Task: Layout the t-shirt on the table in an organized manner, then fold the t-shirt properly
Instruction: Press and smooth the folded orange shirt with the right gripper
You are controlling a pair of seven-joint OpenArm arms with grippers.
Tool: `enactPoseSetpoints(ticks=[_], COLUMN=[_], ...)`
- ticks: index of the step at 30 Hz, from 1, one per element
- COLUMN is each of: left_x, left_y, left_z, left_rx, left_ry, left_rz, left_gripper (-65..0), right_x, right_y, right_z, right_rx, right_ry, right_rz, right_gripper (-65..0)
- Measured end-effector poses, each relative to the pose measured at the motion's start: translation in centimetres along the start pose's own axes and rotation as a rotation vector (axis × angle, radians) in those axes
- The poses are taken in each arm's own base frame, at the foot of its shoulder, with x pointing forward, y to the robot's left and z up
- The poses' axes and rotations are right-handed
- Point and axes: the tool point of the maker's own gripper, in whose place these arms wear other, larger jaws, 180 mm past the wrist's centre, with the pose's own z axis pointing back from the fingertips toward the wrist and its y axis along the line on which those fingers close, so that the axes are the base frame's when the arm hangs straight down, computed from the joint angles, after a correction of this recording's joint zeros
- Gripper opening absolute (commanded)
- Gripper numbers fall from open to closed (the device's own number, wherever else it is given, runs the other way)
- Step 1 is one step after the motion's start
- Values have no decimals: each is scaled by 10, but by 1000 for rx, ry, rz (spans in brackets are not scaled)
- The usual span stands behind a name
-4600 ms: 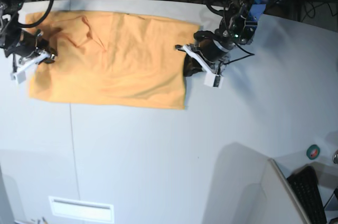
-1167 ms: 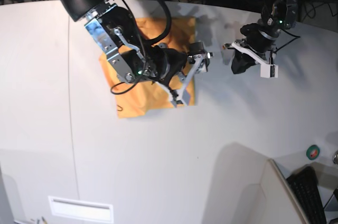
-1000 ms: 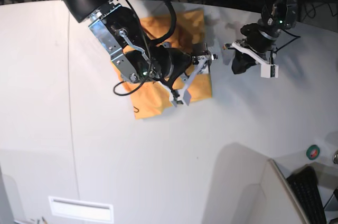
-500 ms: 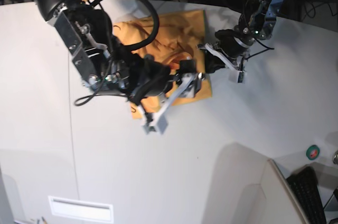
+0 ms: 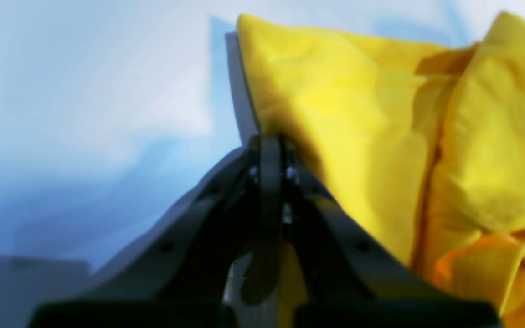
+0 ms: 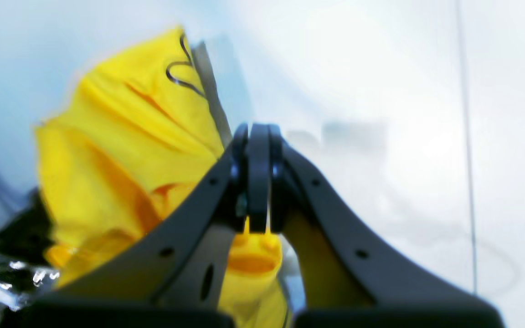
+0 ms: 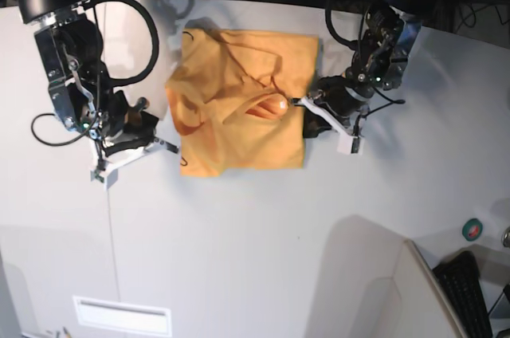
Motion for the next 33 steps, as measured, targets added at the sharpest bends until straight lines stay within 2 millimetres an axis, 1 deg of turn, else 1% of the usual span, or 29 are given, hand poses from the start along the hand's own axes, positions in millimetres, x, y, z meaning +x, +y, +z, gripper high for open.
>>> enactPoseSetpoints(ticks=[2, 3, 6, 7, 9, 12, 15, 19, 23, 26, 28, 30, 32, 33], left_x=[0, -2, -7, -10, -9, -6, -6, -7, -7, -7, -8, -7, -6, -6], left_y=[-11, -17, -28, -29, -27, -24, -23, -21, -22, -22, -23, -23, -26, -27], left_z=[-6, -9, -11, -11, -10, -10, -9, -8, -9, -9, -9, -9, -8, -7], left_rx=[-26, -40, -62, -64, -61, -57, -54, -51, -55, -55, -56, -57, -60, -62], left_ry=[16, 26, 35, 47, 43, 40, 41, 40, 42, 42, 41, 39, 41, 40], left_rz=[-34, -46, -44, -43, -46, -49, -50, -53, -55, -55, -55, -56, -59, -65], left_gripper=[-650, -650, -650, -650, -650, -650, -650, -650, -650, -650, -650, -650, -650, -650], right_x=[-6, -11, -30, -37, -44, -39, -35, -37, -43, -47, -42, -33, -25, -21], right_y=[-11, -9, 13, 20, 28, 36, 50, 72, 99, 110, 113, 116, 123, 129], right_z=[-6, -7, -10, -11, -12, -12, -11, -9, -7, -6, -9, -11, -8, -4], right_rx=[-41, -41, -2, 9, 23, 33, 60, 104, 159, 178, 176, 171, 188, 206], right_ry=[16, 23, 63, 74, 91, 82, 69, 77, 85, 96, 95, 78, 58, 50], right_rz=[-6, 8, 68, 83, 105, 117, 123, 109, 89, 83, 85, 88, 92, 102], right_gripper=[-650, -650, -650, -650, -650, -650, -650, -650, -650, -650, -650, -650, -650, -650])
